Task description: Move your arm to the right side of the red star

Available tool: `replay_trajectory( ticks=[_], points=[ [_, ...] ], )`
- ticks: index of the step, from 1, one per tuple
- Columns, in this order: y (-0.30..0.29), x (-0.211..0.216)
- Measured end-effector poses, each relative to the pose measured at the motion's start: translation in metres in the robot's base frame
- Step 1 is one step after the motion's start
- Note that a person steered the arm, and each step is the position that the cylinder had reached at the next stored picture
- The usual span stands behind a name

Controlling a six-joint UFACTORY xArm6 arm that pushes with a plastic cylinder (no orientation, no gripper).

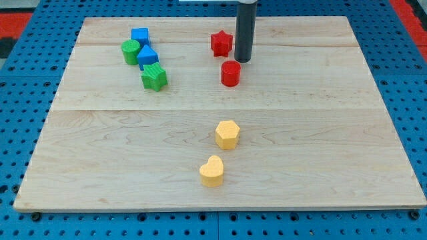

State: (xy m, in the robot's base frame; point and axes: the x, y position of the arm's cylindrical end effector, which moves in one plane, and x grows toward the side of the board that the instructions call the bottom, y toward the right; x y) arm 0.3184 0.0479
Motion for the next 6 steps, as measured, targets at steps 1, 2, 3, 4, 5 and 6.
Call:
replay_trajectory(
  ticks=[1, 2, 3, 4, 5, 6],
  points=[
    [-0.032, 0.046],
    [-0.039, 0.058],
    [-0.042, 0.127],
    [-0.031, 0.130],
    [0.003, 0.069],
    [0.021, 0.045]
  ],
)
